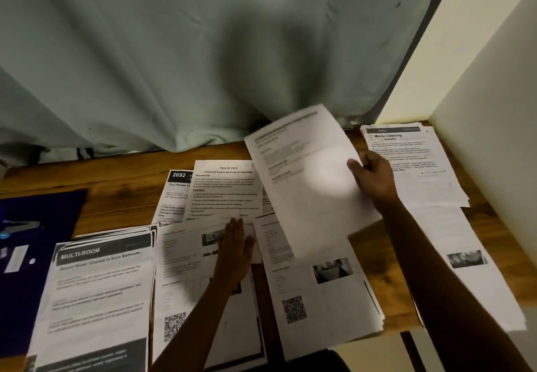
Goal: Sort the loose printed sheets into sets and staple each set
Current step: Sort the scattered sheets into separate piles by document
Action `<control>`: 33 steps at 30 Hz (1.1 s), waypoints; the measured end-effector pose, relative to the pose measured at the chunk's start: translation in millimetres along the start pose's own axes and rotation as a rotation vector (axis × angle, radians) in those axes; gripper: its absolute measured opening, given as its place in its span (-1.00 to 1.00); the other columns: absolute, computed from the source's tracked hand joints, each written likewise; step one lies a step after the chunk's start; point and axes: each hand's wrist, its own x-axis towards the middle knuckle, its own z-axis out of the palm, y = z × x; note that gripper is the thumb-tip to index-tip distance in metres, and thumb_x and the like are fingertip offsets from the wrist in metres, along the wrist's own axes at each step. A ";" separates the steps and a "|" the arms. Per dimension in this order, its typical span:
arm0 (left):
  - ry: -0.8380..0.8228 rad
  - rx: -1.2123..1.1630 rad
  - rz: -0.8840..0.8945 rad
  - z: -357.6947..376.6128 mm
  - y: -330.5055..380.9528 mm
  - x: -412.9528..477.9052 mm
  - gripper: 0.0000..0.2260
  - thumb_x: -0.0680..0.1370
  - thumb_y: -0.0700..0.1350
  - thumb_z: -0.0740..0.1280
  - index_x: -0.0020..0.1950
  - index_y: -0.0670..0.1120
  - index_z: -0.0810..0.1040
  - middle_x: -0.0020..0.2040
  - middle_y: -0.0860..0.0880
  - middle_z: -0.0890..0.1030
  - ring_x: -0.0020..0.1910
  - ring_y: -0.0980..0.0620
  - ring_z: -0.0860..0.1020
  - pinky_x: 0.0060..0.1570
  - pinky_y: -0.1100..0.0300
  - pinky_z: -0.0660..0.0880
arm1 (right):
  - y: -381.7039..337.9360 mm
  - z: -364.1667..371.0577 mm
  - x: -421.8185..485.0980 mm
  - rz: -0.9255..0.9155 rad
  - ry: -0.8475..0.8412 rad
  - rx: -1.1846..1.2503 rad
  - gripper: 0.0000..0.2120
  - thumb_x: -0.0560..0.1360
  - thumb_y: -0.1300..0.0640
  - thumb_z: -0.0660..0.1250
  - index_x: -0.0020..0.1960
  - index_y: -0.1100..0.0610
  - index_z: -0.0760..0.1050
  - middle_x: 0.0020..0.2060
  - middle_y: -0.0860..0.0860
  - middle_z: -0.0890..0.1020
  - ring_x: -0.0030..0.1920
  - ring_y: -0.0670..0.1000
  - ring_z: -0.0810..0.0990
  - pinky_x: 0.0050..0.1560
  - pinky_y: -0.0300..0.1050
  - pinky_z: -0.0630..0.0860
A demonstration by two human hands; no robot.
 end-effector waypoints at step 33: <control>0.010 0.224 0.160 3.6 -18.0 -9.0 -0.11 0.36 0.51 -0.28 0.52 -0.05 -0.21 0.49 -0.02 -0.27 0.48 -0.03 -0.28 0.40 0.06 -0.36 | 71.4 96.3 -134.2 -0.032 0.076 -0.224 -0.69 0.51 0.22 0.32 0.24 0.16 0.45 0.24 0.14 0.44 0.26 0.12 0.42 0.19 -0.03 0.47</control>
